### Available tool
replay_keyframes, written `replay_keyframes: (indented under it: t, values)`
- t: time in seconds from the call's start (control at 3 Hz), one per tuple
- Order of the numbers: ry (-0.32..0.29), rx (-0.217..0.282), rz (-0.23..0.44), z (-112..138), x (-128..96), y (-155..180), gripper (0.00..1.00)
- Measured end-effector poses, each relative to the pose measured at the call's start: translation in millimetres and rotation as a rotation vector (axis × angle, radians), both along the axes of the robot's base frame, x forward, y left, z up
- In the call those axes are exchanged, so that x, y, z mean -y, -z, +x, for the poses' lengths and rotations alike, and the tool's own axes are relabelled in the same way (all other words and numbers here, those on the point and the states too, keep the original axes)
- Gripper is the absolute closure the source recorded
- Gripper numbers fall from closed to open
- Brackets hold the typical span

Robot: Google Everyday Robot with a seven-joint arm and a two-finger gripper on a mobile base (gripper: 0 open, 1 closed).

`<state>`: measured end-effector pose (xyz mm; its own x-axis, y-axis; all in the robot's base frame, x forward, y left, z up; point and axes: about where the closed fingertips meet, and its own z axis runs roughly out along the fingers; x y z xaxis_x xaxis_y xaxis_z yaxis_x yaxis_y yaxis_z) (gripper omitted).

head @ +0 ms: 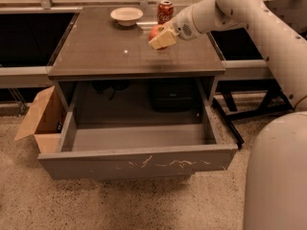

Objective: Pick apple from top drawer and place on counter

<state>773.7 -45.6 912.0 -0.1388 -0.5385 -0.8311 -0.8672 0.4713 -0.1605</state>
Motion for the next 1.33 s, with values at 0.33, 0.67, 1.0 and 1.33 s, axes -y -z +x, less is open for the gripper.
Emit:
replay_keyframes:
  t: [0.33,0.67,1.0,1.33]
  values:
    - [0.069,-0.064,0.011,9.8,8.9,10.1,1.0]
    - [0.127,-0.115,0.005,17.5,20.7,24.4,1.0]
    - [0.169,-0.153,-0.01,24.3,33.1,36.8,0.85]
    - [0.2,-0.181,-0.04,31.0,44.7,46.0,0.62]
